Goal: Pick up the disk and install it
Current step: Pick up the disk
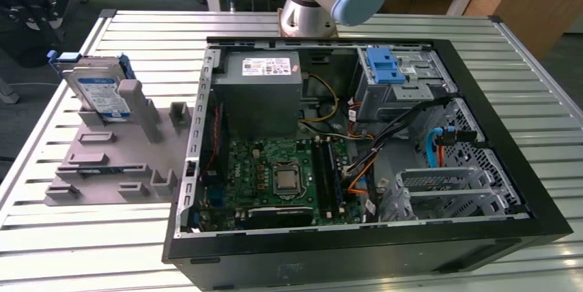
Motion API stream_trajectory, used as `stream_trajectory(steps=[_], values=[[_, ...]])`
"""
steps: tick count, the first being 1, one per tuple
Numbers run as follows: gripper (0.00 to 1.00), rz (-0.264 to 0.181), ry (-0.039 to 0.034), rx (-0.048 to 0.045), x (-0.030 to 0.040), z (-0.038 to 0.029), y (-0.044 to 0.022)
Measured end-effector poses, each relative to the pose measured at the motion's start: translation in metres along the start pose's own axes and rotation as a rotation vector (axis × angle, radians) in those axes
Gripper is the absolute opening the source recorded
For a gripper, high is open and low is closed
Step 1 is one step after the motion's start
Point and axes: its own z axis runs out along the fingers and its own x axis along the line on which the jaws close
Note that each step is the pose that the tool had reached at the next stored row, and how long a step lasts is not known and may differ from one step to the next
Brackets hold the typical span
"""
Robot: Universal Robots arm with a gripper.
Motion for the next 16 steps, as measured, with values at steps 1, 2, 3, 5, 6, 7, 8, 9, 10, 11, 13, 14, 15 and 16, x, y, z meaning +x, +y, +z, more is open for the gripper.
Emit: stream_trajectory(steps=[1, 2, 3, 5, 6, 7, 8, 9, 10, 11, 13, 14, 15, 16], values=[[0.11, -0.002, 0.0000, 0.0000, 0.0000, 0.0000, 0.0000], [0.11, -0.004, 0.0001, 0.0000, 0.0000, 0.0000, 0.0000], [0.11, -0.007, 0.0001, 0.0000, 0.0000, 0.0000, 0.0000], [0.11, -0.012, 0.0002, -0.0001, 0.0000, 0.0000, 0.0000], [0.11, -0.016, 0.0002, -0.0001, 0.0000, 0.0000, 0.0000], [0.11, -0.020, 0.0003, -0.0001, 0.0000, 0.0000, 0.0000], [0.11, -0.025, 0.0004, -0.0001, 0.0001, 0.0000, 0.0000], [0.11, -0.030, 0.0005, -0.0001, 0.0001, 0.0000, 0.0000], [0.11, -0.035, 0.0006, -0.0002, 0.0001, 0.0000, 0.0000], [0.11, -0.041, 0.0007, -0.0002, 0.0001, 0.0000, 0.0000], [0.11, -0.054, 0.0010, -0.0002, 0.0001, 0.0000, 0.0000], [0.11, -0.062, 0.0012, -0.0003, 0.0002, 0.0000, 0.0000], [0.11, -0.071, 0.0012, -0.0004, 0.0002, 0.0000, 0.0000], [0.11, -0.080, 0.0013, -0.0004, 0.0002, 0.0000, 0.0000]])
